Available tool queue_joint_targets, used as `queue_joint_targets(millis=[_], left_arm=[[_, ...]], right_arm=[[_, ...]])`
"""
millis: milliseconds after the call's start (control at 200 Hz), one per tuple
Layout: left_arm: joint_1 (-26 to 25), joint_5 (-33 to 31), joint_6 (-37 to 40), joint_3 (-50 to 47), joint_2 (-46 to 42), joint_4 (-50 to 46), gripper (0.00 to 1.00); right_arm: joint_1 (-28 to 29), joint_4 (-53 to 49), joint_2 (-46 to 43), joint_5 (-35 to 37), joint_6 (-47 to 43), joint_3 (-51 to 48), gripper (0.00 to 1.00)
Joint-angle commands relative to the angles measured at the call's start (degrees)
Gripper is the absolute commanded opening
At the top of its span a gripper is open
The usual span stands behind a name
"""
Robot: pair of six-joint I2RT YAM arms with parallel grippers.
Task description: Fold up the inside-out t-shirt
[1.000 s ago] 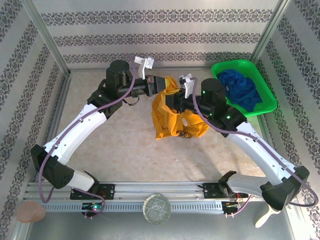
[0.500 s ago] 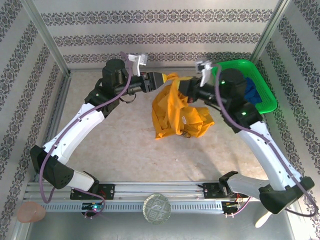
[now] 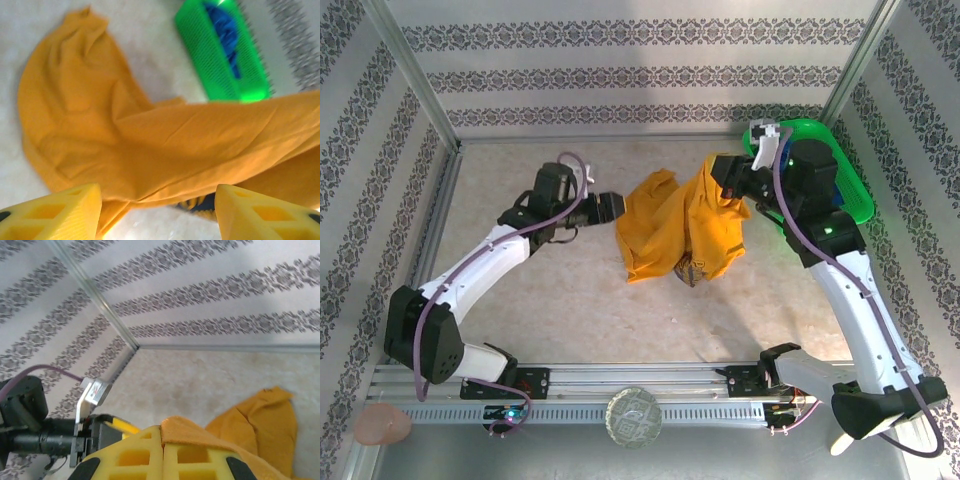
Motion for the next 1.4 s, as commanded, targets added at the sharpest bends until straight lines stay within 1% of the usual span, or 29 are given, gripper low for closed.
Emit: queue_joint_targets(millis=[0, 120, 200, 340, 510, 684, 929, 984, 1034, 1054, 1104, 1154, 1184, 1324, 1394], left_arm=[[-3.19, -4.19, 1.1, -4.13, 1.44, -2.81, 0.58], [-6.26, -10.15, -2.36, -9.7, 3.28, 1.96, 0.53], [-8.41, -14.35, -3.32, -9.87, 5.75, 1.54, 0.5], [-12.15, -21.66, -2.89, -5.31, 11.51, -2.26, 0.5], [-15.79, -28.11, -0.93, 2.56, 18.34, -7.66, 0.49], [-17.6, -31.81, -0.12, 8.04, 24.11, -12.29, 0.48], [-17.81, -35.35, -0.05, 7.88, 26.67, -14.33, 0.4], [-17.86, -35.9, 0.29, 7.85, 26.84, -14.65, 0.37], [-17.85, -36.35, 0.63, 7.93, 27.06, -14.99, 0.32], [-17.82, -36.57, 0.78, 8.04, 27.19, -15.12, 0.28], [-17.89, -37.01, 1.01, 8.2, 27.35, -15.46, 0.16], [-17.85, -37.11, 1.31, 8.29, 27.47, -15.61, 0.08], [-17.83, -37.14, 1.54, 8.43, 27.47, -15.63, 0.0], [-17.65, -38.85, 3.41, 8.94, 25.9, -16.36, 0.0], [-16.13, -39.66, 5.19, 10.28, 23.02, -17.46, 0.0]], right_arm=[[-0.99, -0.23, -3.11, 2.6, 0.46, -1.84, 0.0], [-1.7, -0.49, -4.39, 2.69, 1.01, -3.35, 0.0], [-1.97, -0.5, -5.05, 2.66, 1.41, -4.12, 0.0], [-2.23, -0.18, -5.9, 2.53, 2.12, -5.05, 0.0], [-2.29, 0.2, -6.54, 2.32, 2.5, -6.09, 0.0], [-2.46, 0.56, -6.99, 2.25, 2.85, -6.88, 0.0], [-3.37, 1.12, -6.78, 1.47, 2.98, -6.73, 0.0], [-3.65, 1.3, -6.62, 1.14, 3.06, -6.69, 0.0], [-3.81, 1.5, -6.55, 0.97, 3.24, -6.81, 0.0], [-3.96, 1.58, -6.52, 0.86, 3.22, -6.86, 0.0], [-4.15, 1.7, -6.47, 0.85, 3.36, -6.91, 0.0], [-4.41, 1.84, -6.47, 0.76, 3.4, -7.0, 0.0], [-4.61, 1.88, -6.48, 0.66, 3.54, -7.02, 0.0], [-5.81, 2.37, -6.32, 0.58, 4.3, -7.22, 0.0], [-7.26, 3.33, -5.59, 0.08, 5.35, -6.63, 0.0]])
